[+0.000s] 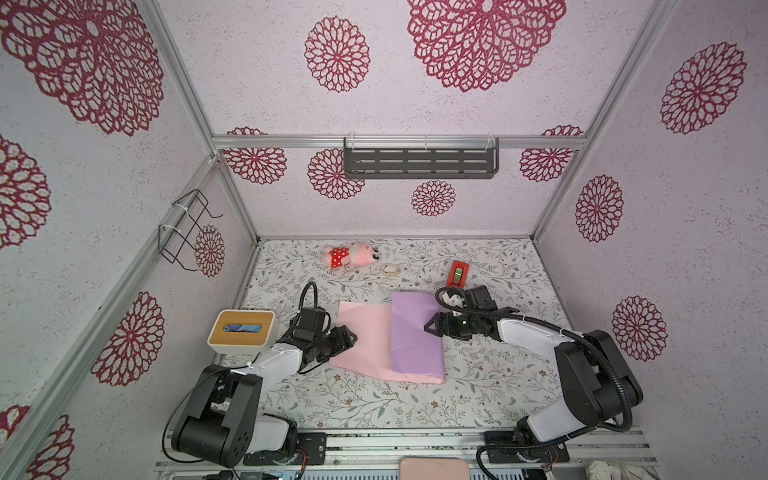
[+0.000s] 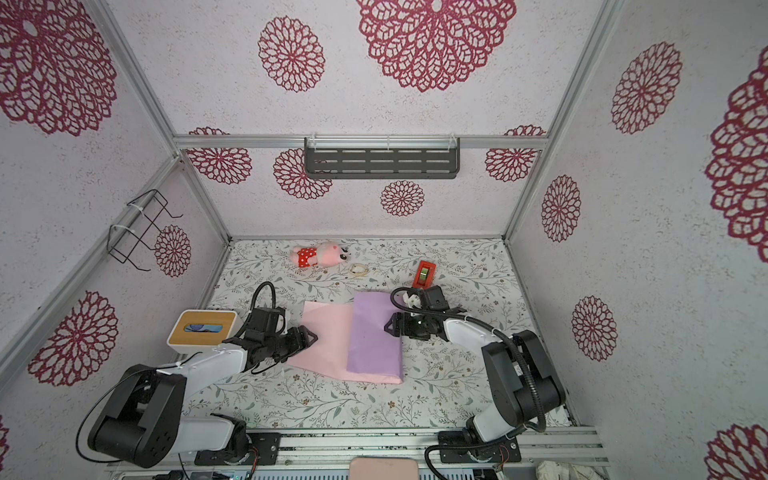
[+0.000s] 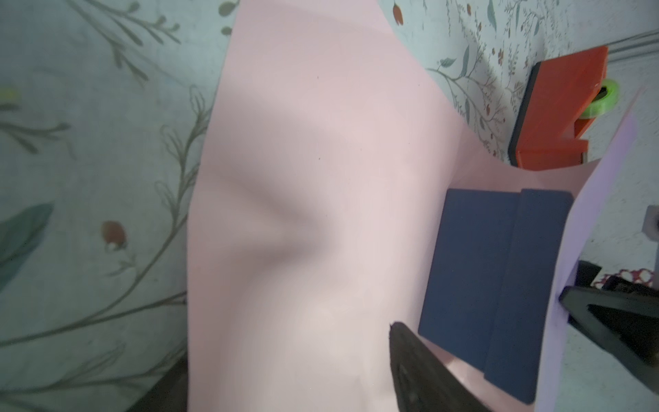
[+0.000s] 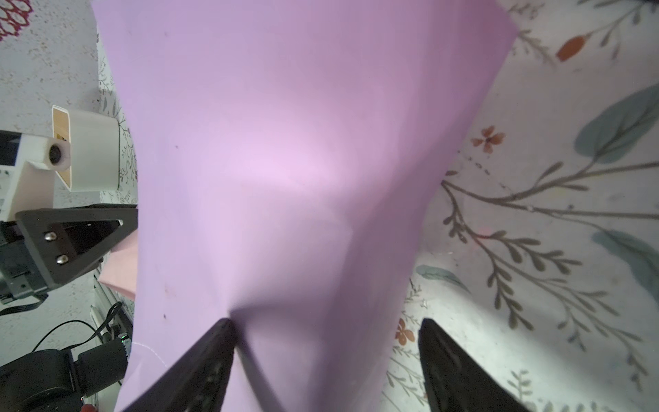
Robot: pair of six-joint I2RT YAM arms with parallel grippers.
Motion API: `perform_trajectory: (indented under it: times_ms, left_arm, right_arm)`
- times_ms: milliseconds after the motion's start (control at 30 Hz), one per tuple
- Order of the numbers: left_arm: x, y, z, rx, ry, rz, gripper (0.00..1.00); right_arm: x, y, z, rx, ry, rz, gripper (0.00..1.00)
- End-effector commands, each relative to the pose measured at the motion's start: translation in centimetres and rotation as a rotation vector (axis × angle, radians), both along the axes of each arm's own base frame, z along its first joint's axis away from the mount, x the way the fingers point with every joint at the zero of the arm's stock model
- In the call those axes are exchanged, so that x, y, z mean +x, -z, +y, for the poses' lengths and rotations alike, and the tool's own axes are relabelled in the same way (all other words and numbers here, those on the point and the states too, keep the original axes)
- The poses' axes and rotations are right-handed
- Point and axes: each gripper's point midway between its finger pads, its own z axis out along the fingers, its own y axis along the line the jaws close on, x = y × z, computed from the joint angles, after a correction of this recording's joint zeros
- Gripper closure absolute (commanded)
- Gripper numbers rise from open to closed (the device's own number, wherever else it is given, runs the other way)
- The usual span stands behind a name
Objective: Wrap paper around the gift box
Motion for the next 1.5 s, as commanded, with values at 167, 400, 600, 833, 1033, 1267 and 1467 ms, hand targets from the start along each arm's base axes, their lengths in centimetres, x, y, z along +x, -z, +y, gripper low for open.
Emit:
perform_trajectory:
  times_ms: [167, 400, 600, 833, 1033, 1267, 1467]
  left_arm:
    - [2.9, -0.6, 0.8, -0.062, 0.006, -0.046, 0.36]
    - [4.6, -0.5, 1.0, -0.122, 0.007, -0.058, 0.53]
    - [5.1, -0.4, 0.7, -0.139, 0.030, -0.069, 0.68]
    - [5.1, -1.0, 1.3, -0.094, 0.017, -0.093, 0.83]
    - [4.8, -1.9, 1.6, -0.053, 0.021, -0.114, 0.92]
    - [3.7, -3.0, 0.3, 0.005, 0.057, -0.099, 0.99]
    - [2.9, -6.4, -1.6, 0.078, 0.079, -0.109, 1.00]
  right_arm:
    - [-2.1, 4.4, -2.7, -0.184, 0.044, 0.109, 0.19]
    - [-2.0, 4.5, -2.6, -0.184, 0.040, 0.113, 0.19]
    - [-1.9, 4.4, -2.6, -0.186, 0.039, 0.112, 0.19]
    - [-1.9, 4.4, -2.5, -0.184, 0.042, 0.113, 0.19]
    - [-2.0, 4.5, -2.6, -0.186, 0.042, 0.116, 0.19]
    - [-2.0, 4.4, -2.5, -0.186, 0.040, 0.112, 0.19]
    - [-2.0, 4.4, -2.5, -0.182, 0.040, 0.111, 0.19]
